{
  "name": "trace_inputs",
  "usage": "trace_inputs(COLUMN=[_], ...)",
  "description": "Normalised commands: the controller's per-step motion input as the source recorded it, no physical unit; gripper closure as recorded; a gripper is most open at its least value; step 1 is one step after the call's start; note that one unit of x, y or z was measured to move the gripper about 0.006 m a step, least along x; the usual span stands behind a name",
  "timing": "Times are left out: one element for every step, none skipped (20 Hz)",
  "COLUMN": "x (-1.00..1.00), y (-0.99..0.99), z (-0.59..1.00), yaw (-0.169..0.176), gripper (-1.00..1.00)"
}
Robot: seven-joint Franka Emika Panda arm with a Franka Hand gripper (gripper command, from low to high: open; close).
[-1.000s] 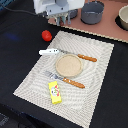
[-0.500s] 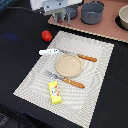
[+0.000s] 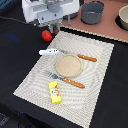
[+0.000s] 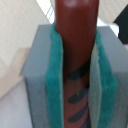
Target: Interact with the objects in diverse but meaningful ways.
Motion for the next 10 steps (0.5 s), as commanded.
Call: trace_inputs(x=[0.35,0.33,0.31,0.33,0.33,0.31,0.34,0.37,0.49,0.58], y=[-1.00,-1.00,-1.00,-1.00,-1.00,-1.00,-1.00,-1.00,-0.93,-0.84], z=[0.00,0.00,0.00,0.00,0.00,0.00,0.00,0.00,0.00,0.00], yaw=[0.000,0.000,0.000,0.000,0.000,0.000,0.000,0.000,0.000,0.000], gripper=[1.00,1.00,1.00,1.00,1.00,1.00,1.00,1.00,1.00,1.00])
